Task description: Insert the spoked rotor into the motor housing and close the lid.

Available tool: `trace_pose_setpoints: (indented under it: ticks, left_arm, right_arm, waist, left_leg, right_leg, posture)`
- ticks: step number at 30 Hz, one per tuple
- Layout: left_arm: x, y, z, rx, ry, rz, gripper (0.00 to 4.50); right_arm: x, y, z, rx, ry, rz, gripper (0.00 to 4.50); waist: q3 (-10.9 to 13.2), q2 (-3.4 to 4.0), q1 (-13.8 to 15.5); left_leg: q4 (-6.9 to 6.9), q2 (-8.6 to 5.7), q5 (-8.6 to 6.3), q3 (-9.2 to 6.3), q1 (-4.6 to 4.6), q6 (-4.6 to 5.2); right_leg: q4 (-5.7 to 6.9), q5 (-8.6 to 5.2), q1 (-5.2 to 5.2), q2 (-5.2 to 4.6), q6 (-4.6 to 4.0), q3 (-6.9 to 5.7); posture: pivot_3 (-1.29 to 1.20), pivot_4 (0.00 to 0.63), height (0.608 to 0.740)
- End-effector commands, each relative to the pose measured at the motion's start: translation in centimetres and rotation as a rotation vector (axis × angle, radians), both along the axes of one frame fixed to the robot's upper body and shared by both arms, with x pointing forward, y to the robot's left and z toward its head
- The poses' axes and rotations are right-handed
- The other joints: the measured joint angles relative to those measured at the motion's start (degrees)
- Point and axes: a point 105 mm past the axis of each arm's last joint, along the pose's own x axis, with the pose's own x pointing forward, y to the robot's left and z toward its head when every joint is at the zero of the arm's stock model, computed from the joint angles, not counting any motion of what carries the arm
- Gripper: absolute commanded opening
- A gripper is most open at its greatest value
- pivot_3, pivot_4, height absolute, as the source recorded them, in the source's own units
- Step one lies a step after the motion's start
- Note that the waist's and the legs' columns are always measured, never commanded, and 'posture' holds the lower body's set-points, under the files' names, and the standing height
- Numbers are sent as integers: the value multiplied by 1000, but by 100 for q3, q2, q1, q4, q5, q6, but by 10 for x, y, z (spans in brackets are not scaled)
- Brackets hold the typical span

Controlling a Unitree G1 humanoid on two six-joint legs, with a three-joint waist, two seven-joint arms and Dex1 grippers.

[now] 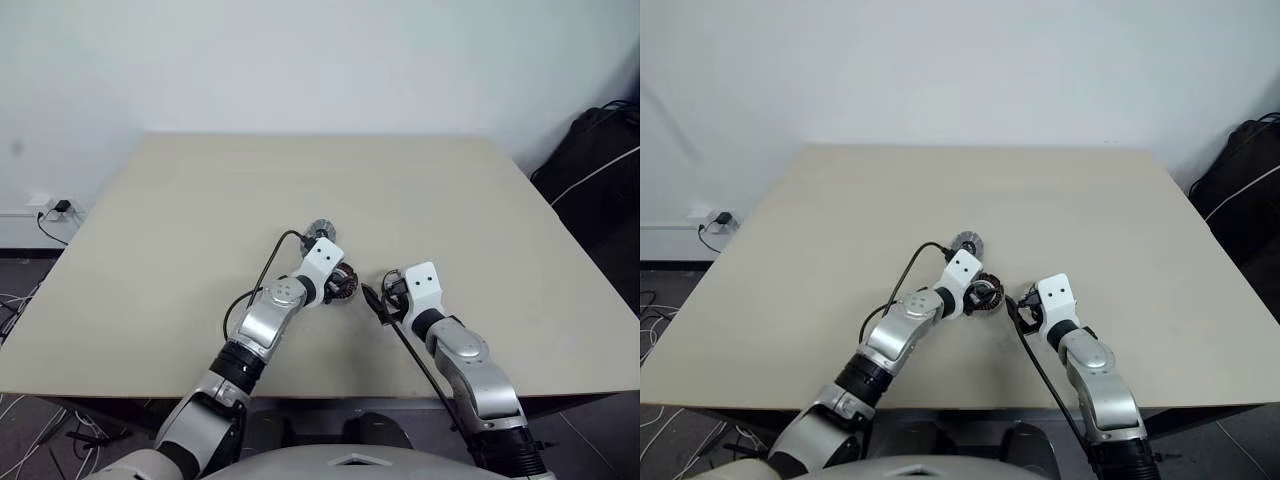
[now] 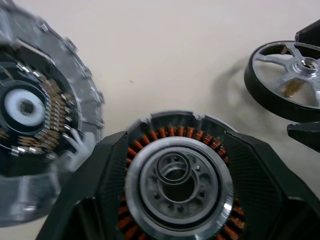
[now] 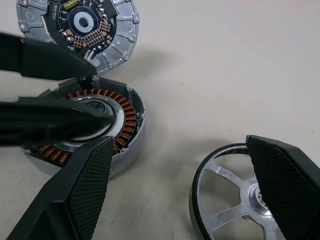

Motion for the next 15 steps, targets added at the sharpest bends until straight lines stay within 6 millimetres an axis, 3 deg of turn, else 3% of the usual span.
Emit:
trace_pose_setpoints:
  ticks: [1, 4, 9, 11, 15]
  left_arm:
    - [-2, -3, 26, -63, -82, -11, 2977]
    - [-8, 1, 28, -82, -75, -10, 2327]
    - [-20, 16, 34, -129, -84, 21, 635]
    - [-26, 25, 36, -159, -85, 45, 22]
    - [-37, 42, 34, -189, -88, 74, 0]
  right_arm:
    - [6, -1, 13, 3, -57, 6, 4500]
    - [6, 0, 14, 2, -56, 12, 4500]
    - [8, 8, 15, 7, -51, 47, 4500]
    - [10, 13, 15, 8, -46, 66, 4086]
    - [14, 29, 17, -5, -28, 119, 2872]
  waist:
    - [0, 0, -1]
    - [0, 1, -3]
    - [-1, 2, -36]
    - [-1, 3, -42]
    - [-2, 4, -62]
  left_leg:
    - [0, 0, 0, 0, 0, 0]
    - [0, 0, 0, 0, 0, 0]
    - [1, 1, 0, 1, 1, -1]
    - [1, 1, 0, 0, 1, -1]
    - [2, 2, 1, 1, 2, -2]
  right_leg:
    - [0, 0, 0, 0, -1, 0]
    - [0, 3, 0, -1, -14, 1]
    - [0, -3, 0, -1, -14, 1]
    - [0, -5, 1, 0, -17, 1]
    - [1, -6, 1, -1, -18, 1]
  posture:
    - [0, 0, 740]
    - [0, 0, 740]
    - [0, 0, 740]
    - [0, 0, 740]
    - [0, 0, 740]
